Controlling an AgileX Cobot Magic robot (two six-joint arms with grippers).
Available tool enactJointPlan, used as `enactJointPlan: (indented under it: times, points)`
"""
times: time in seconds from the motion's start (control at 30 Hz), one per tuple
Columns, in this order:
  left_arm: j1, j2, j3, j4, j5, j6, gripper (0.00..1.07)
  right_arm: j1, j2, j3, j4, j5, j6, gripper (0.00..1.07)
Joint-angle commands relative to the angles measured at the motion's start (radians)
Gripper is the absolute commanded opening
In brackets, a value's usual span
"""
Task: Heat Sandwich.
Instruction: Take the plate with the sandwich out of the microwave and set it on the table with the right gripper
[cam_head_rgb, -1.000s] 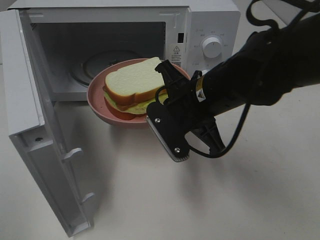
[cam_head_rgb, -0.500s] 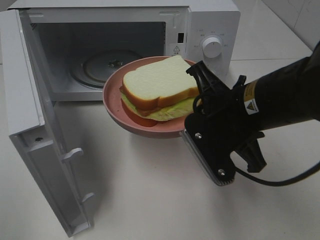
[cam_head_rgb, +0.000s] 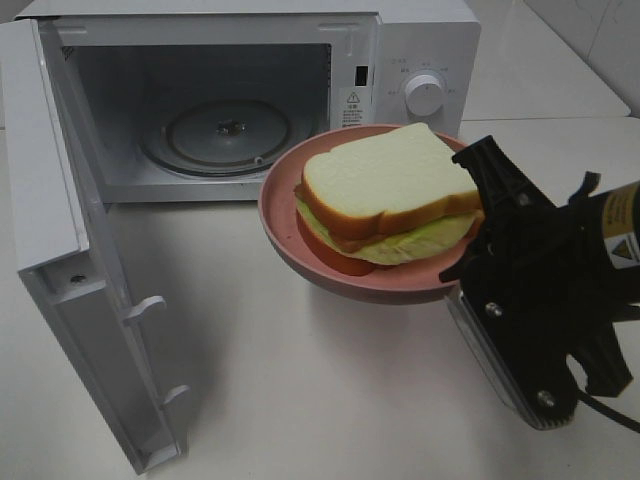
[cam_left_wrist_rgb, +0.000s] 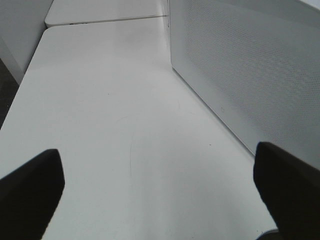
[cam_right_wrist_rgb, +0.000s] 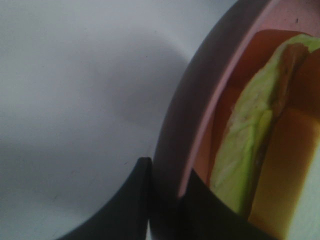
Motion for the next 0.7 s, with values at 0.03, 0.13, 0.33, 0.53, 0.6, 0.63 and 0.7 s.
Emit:
enactJointPlan:
  times: [0.03, 0.13, 0.33, 0.53, 0.6, 0.63, 0.7]
  points:
    - [-0.006, -0.021, 0.004, 0.001, -0.006, -0.001, 0.98, 0.004, -0.049, 0.014, -0.004, 0.001, 0.027, 0.0]
    - [-0.006, -0.021, 0.004, 0.001, -0.006, -0.001, 0.98, 0.004, -0.112, 0.04, -0.004, 0.053, 0.033, 0.0]
    - [-0.006, -0.021, 0.004, 0.001, -0.006, -0.001, 0.98, 0.004, -0.179, 0.061, -0.043, 0.116, 0.094, 0.0]
    - [-0.006, -0.021, 0.004, 0.001, -0.006, -0.001, 0.98, 0.004, -0.248, 0.065, -0.155, 0.189, 0.252, 0.0]
    - [-0.006, -0.021, 0.004, 0.001, -0.006, -0.001, 0.98, 0.004, -0.254, 0.065, -0.178, 0.199, 0.284, 0.0]
    - [-0.006, -0.021, 0.004, 0.001, -0.006, -0.001, 0.98, 0.004, -0.256, 0.065, -0.203, 0.212, 0.316, 0.0]
    - [-0.006, -0.021, 0.004, 0.001, -0.006, -0.001, 0.98, 0.004, -0.258, 0.065, -0.271, 0.247, 0.41, 0.0]
